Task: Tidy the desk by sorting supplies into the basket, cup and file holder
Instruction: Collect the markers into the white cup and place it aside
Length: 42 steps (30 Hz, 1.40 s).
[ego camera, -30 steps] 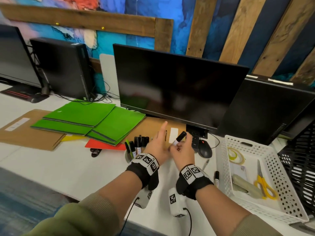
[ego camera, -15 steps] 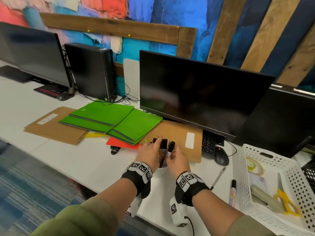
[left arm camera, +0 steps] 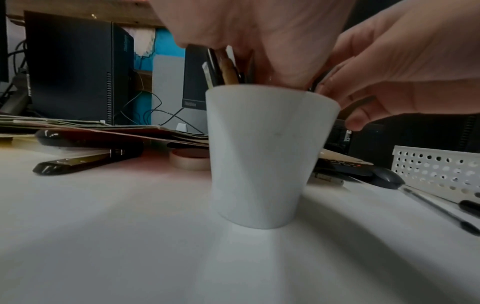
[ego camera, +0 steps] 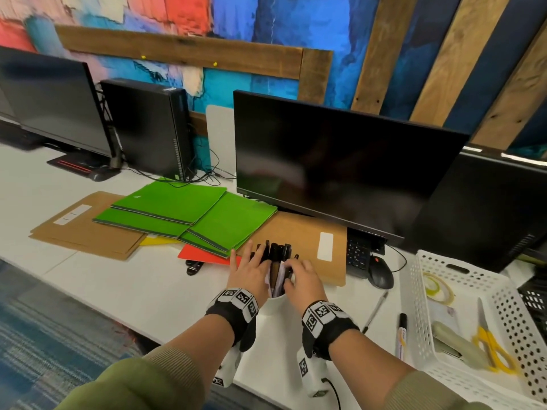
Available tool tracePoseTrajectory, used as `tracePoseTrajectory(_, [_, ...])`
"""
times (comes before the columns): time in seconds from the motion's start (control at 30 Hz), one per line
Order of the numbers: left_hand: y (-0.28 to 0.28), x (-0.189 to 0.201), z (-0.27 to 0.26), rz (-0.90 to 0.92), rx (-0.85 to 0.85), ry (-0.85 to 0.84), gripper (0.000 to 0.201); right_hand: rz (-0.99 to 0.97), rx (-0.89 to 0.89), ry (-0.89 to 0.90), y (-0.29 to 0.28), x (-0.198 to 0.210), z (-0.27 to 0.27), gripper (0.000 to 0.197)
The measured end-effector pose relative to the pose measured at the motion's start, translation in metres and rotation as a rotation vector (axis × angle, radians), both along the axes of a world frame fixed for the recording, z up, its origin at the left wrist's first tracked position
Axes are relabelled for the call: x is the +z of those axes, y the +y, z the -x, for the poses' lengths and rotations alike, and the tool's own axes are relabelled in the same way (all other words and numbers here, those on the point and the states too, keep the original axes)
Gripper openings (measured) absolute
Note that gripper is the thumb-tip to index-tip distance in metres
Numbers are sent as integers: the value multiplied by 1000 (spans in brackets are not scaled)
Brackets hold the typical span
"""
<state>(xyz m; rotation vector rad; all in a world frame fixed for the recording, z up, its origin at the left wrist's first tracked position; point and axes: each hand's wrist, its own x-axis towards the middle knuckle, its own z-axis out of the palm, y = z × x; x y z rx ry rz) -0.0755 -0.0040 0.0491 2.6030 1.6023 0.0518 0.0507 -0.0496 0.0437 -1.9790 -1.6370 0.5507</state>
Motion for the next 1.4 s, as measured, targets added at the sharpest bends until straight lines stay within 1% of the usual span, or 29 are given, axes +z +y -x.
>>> tracePoseTrajectory(0.1, [-2, -2, -5, -40, 46, -106, 52, -58, -25, 25, 1, 1, -4, 32])
tracePoseTrajectory(0.13, [-3, 0, -7, -77, 47, -148, 51, -73, -31, 36, 1, 1, -5, 30])
tracePoseTrajectory(0.17, [-3, 2, -11, -151, 40, -196, 48, -85, -42, 46, 1, 1, -6, 28])
tracePoseTrajectory(0.2, [-2, 4, -14, -194, 21, -248, 44, -97, -60, 52, 1, 1, -8, 26])
tracePoseTrajectory(0.3, [-4, 9, -27, -239, -76, -301, 33, -114, -168, 12, -3, 2, -17, 20])
tracePoseTrajectory(0.4, [-9, 9, -48, -212, -170, -356, 33, -93, -305, -27, -11, -1, -35, 18])
tracePoseTrajectory(0.5, [-19, 9, -73, -137, -244, -278, 37, -1, -411, -97, -22, -10, -59, 25])
tracePoseTrajectory(0.6, [-25, 0, -95, -21, -329, -240, 37, 214, -490, -183, -37, -19, -85, 36])
tracePoseTrajectory(0.67, [-28, -9, -109, 106, -389, -189, 36, 359, -542, -220, -47, -23, -100, 41])
tracePoseTrajectory(0.77, [-34, -21, -130, 339, -458, -75, 38, 502, -640, -217, -62, -35, -117, 45])
tracePoseTrajectory(0.83, [-40, -26, -144, 432, -512, 0, 41, 562, -662, -186, -71, -41, -126, 48])
tracePoseTrajectory(0.9, [-46, -33, -159, 481, -544, 38, 42, 612, -651, -173, -79, -46, -134, 55])
tracePoseTrajectory(0.97, [-50, -37, -166, 502, -544, 31, 42, 613, -634, -179, -83, -48, -136, 55])
tracePoseTrajectory(1.07, [-49, -44, -185, 510, -513, -6, 42, 587, -633, -206, -84, -51, -142, 42])
tracePoseTrajectory(1.17, [-45, -49, -202, 511, -486, 5, 46, 564, -647, -154, -83, -55, -150, 45])
tracePoseTrajectory(1.23, [-42, -52, -210, 549, -490, 90, 55, 561, -667, -97, -80, -59, -155, 45])
tracePoseTrajectory(1.3, [-40, -57, -217, 571, -498, 222, 63, 575, -651, -93, -77, -62, -159, 43])
tracePoseTrajectory(1.33, [-40, -59, -220, 556, -511, 273, 64, 556, -663, -79, -77, -65, -161, 43])
tracePoseTrajectory(1.37, [-40, -60, -223, 529, -521, 304, 61, 562, -654, -113, -78, -67, -162, 43])
tracePoseTrajectory(1.4, [-40, -61, -226, 499, -520, 306, 54, 562, -662, -113, -79, -68, -163, 43])
